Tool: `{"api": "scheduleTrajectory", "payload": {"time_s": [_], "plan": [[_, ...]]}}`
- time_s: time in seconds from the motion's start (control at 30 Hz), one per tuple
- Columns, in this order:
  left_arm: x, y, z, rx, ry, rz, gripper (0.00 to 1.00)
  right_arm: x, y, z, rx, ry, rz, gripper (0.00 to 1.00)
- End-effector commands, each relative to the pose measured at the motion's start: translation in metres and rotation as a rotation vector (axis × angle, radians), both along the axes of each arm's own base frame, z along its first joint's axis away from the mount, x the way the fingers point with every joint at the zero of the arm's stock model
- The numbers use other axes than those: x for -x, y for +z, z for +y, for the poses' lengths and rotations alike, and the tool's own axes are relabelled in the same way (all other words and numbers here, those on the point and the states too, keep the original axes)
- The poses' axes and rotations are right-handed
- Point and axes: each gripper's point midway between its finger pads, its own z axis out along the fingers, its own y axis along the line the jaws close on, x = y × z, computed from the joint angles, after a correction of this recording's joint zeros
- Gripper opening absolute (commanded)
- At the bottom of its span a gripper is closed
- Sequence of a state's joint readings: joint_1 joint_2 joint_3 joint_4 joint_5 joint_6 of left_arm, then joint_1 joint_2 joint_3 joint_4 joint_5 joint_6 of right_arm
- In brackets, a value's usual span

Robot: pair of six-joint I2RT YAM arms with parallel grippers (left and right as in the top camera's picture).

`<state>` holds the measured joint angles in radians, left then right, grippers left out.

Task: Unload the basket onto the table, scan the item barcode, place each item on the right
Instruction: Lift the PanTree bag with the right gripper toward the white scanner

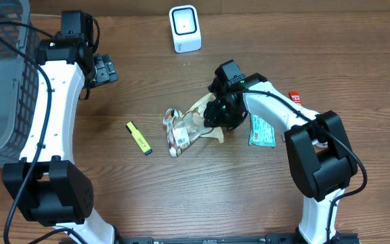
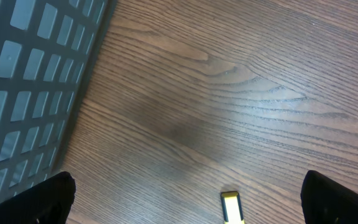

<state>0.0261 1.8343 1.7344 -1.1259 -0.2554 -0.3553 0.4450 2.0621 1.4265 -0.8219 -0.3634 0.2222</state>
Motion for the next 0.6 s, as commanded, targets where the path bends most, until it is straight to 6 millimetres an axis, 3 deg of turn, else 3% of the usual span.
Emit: {"api": "scheduleTrajectory", "payload": {"time_s": [0.0, 0.17, 0.27, 0.37, 0.57], "plan": [[-0.003, 0.005, -0.002, -0.015, -0.022, -0.011, 1.00, 0.008, 0.000, 0.010, -0.076, 0.047, 0.036, 0.24], [-0.002, 0.005, -0.002, -0.015, -0.022, -0.010, 1.00, 0.005, 0.019, 0.012, -0.100, 0.071, -0.015, 0.22], [-0.002, 0.005, -0.002, -0.015, -0.022, -0.010, 1.00, 0.003, 0.041, 0.015, -0.128, 0.078, -0.064, 0.22], [-0.002, 0.005, -0.002, -0.015, -0.022, -0.010, 1.00, 0.002, 0.079, 0.015, -0.160, 0.081, -0.141, 0.06], [-0.002, 0.005, -0.002, -0.015, -0.022, -0.010, 1.00, -0.002, 0.118, 0.017, -0.205, 0.086, -0.246, 0.04]]}}
